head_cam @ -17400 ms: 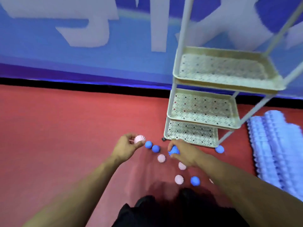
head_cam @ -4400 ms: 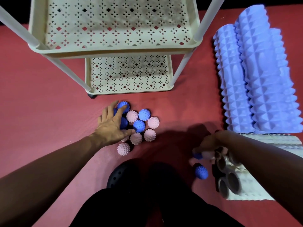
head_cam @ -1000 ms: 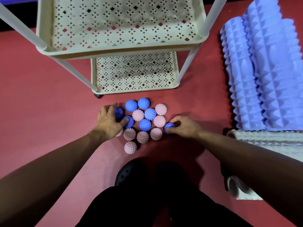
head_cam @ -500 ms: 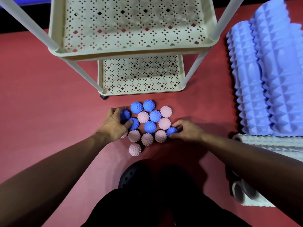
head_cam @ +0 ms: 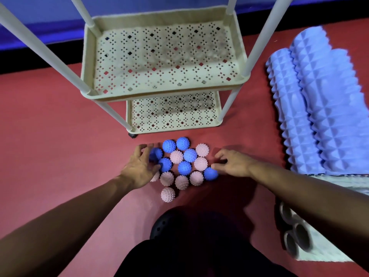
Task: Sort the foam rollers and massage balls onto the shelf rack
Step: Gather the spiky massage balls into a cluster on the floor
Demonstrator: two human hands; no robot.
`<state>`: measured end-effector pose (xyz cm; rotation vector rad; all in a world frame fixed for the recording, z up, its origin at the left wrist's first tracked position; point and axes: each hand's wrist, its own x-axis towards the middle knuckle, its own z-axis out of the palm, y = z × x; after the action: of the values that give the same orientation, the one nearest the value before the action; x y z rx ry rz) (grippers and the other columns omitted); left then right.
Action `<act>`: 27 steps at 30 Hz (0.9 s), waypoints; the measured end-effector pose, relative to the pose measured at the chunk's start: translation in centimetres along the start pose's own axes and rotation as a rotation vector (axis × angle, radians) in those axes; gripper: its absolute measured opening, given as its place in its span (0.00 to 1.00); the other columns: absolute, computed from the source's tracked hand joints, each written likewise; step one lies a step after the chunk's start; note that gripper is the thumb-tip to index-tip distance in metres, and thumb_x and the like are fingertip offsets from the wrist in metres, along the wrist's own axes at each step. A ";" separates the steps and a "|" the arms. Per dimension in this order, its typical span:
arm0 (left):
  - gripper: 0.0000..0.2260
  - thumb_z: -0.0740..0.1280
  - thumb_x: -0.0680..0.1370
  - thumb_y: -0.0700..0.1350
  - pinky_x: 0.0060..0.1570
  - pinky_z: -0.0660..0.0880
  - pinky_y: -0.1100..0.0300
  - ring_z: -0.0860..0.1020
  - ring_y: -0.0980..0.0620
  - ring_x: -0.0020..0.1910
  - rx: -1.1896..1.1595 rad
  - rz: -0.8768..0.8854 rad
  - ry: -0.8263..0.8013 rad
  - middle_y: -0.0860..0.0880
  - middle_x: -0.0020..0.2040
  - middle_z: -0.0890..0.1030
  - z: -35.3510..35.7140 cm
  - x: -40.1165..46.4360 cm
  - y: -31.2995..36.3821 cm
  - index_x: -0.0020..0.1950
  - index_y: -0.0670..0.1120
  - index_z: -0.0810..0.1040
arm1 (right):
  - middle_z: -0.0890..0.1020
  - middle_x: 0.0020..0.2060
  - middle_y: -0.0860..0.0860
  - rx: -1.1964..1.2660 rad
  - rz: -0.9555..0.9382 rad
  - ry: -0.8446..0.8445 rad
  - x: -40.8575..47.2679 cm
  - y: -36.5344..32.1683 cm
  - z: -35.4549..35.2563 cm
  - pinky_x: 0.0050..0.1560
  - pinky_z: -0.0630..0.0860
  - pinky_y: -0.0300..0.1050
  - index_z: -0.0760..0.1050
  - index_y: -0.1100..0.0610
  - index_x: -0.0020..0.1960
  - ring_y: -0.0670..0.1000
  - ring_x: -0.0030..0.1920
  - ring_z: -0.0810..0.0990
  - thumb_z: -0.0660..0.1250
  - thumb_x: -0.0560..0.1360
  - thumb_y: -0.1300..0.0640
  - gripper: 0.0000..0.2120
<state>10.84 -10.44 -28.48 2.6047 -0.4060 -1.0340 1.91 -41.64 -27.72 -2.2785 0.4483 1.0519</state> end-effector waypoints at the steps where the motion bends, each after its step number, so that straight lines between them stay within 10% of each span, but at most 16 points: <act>1: 0.35 0.66 0.81 0.55 0.71 0.67 0.51 0.68 0.43 0.72 0.046 0.012 0.002 0.47 0.77 0.57 -0.9 -0.3 0.2 0.83 0.52 0.52 | 0.76 0.69 0.52 -0.025 -0.012 -0.007 -0.6 -0.3 -0.9 0.69 0.69 0.45 0.71 0.51 0.71 0.51 0.66 0.76 0.70 0.76 0.41 0.27; 13: 0.19 0.65 0.83 0.55 0.63 0.72 0.59 0.78 0.48 0.62 0.092 0.035 -0.088 0.47 0.66 0.80 -15.1 -10.1 9.2 0.71 0.48 0.76 | 0.79 0.62 0.52 -0.055 -0.220 0.197 -15.7 -8.5 -11.7 0.65 0.74 0.48 0.72 0.55 0.69 0.53 0.62 0.79 0.66 0.80 0.46 0.22; 27: 0.23 0.63 0.82 0.59 0.72 0.67 0.54 0.72 0.49 0.71 -0.131 0.370 0.474 0.48 0.71 0.74 -17.7 -33.0 22.1 0.74 0.50 0.72 | 0.73 0.69 0.49 0.030 -0.343 0.661 -38.9 -13.0 -7.9 0.70 0.68 0.47 0.68 0.47 0.74 0.52 0.69 0.73 0.63 0.79 0.43 0.24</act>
<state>-3.06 -15.31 12.45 2.4223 -0.6385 -0.2995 -11.38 -34.32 11.21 -2.5194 0.3015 0.1069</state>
